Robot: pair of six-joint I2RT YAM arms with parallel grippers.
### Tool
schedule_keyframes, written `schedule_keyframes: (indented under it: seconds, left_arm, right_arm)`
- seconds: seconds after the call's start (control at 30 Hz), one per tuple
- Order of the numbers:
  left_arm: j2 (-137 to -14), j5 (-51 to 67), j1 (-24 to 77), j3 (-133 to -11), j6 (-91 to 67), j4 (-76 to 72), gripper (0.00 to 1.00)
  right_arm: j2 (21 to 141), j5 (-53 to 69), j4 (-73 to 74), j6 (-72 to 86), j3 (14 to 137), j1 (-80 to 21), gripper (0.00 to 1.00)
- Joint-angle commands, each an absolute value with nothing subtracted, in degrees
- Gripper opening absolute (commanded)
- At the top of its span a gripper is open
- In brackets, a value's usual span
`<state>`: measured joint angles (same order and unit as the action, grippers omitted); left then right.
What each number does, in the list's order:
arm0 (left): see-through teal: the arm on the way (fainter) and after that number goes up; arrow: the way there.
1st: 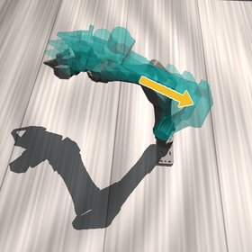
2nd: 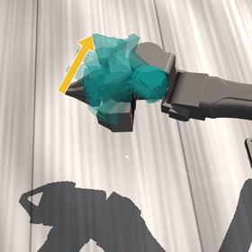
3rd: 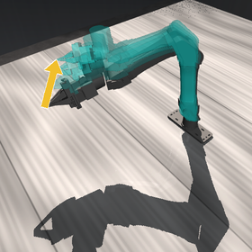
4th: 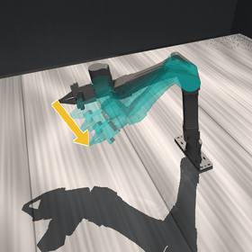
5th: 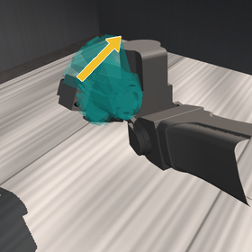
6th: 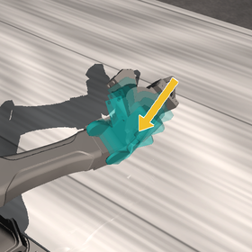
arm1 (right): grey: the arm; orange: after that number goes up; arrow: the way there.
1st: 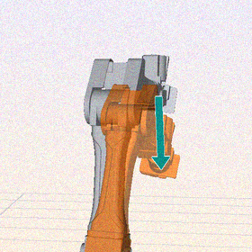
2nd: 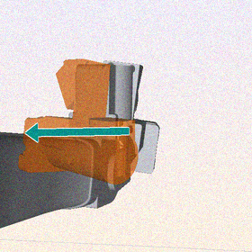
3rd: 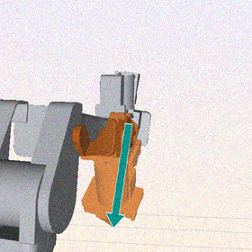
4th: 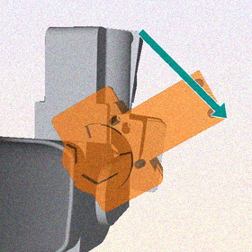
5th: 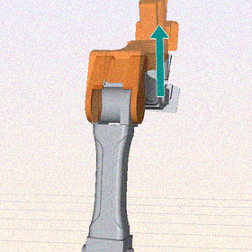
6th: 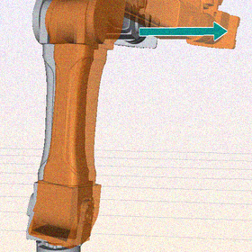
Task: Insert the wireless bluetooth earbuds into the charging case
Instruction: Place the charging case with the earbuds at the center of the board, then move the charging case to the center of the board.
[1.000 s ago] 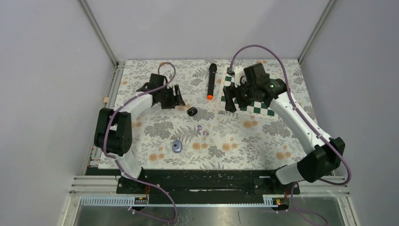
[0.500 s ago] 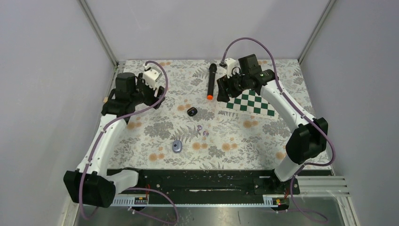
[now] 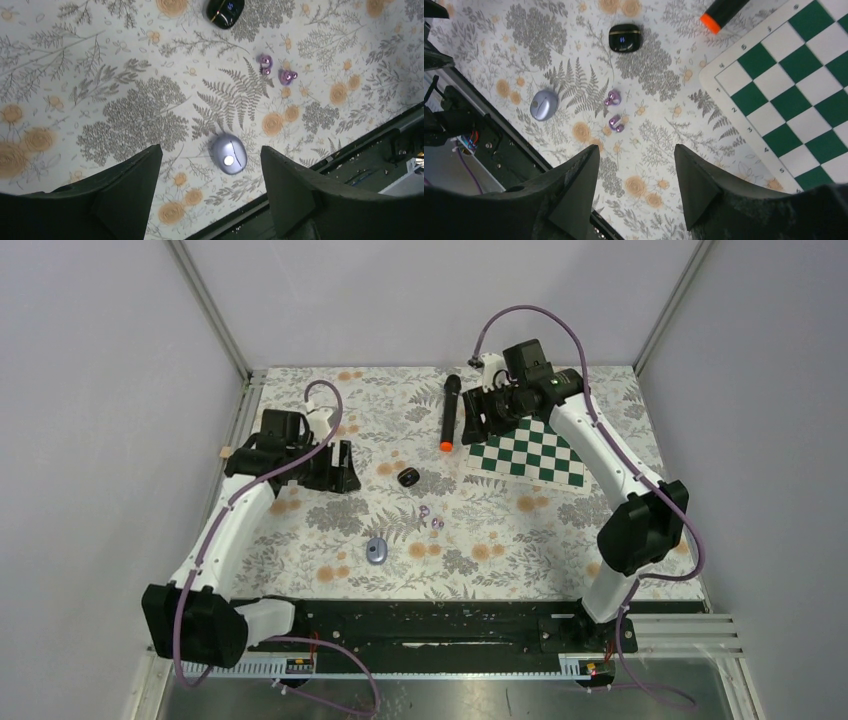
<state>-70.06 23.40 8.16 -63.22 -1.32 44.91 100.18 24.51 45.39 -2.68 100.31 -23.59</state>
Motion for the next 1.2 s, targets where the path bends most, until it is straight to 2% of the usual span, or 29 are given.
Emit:
schedule_keyframes:
  seconds: [0.0,0.2,0.27,0.33,0.37,0.43,0.53,0.63,0.73,0.83,0.97,1.17]
  left_arm:
    - [-63.5,23.6,7.8,-60.4,-2.6,49.5,0.72]
    - [-57.6,21.1,7.7,-54.1,-9.3,46.4,0.72]
    - [-58.1,25.0,7.8,-54.5,-5.1,45.6,0.69]
    - [-60.1,31.5,8.2,-56.1,5.4,46.8,0.69]
    - [-60.7,38.1,8.2,-56.3,17.7,48.4,0.69]
    - [-60.6,43.4,8.3,-54.9,36.5,53.3,0.71]
    - [-58.5,46.1,10.0,-51.2,60.1,59.7,0.75]
    - [-58.2,43.7,14.1,-47.3,71.1,59.6,0.77]
    - [-62.2,39.7,19.5,-46.0,72.0,55.7,0.77]
    - [-65.5,37.2,23.1,-44.3,70.3,49.4,0.77]
    - [-66.1,29.9,26.2,-36.8,68.5,31.8,0.77]
    - [-71.3,27.1,27.9,-36.2,66.8,26.9,0.78]
  right_arm:
    - [98.0,26.1,52.4,-6.7,101.3,-25.5,0.64]
    - [91.5,26.4,53.0,-9.5,95.5,-26.1,0.65]
    - [89.0,28.9,52.9,-9.4,93.8,-26.2,0.65]
    - [86.9,31.2,52.2,-11.1,91.8,-26.9,0.66]
    - [85.9,32.2,51.2,-11.9,90.5,-26.9,0.66]
    - [83.4,33.0,47.2,-12.8,87.8,-26.9,0.68]
    - [78.8,35.9,42.7,-13.5,84.7,-26.8,0.72]
    - [70.5,38.3,30.2,-12.1,74.6,-26.8,0.79]
    - [64.1,35.2,21.0,-6.7,65.6,-26.8,0.87]
    - [62.6,34.4,23.4,-5.5,64.7,-26.8,0.87]
    - [60.9,32.1,22.5,-5.4,61.4,-26.8,0.86]
    - [59.5,31.0,23.6,-6.6,61.2,-25.8,0.86]
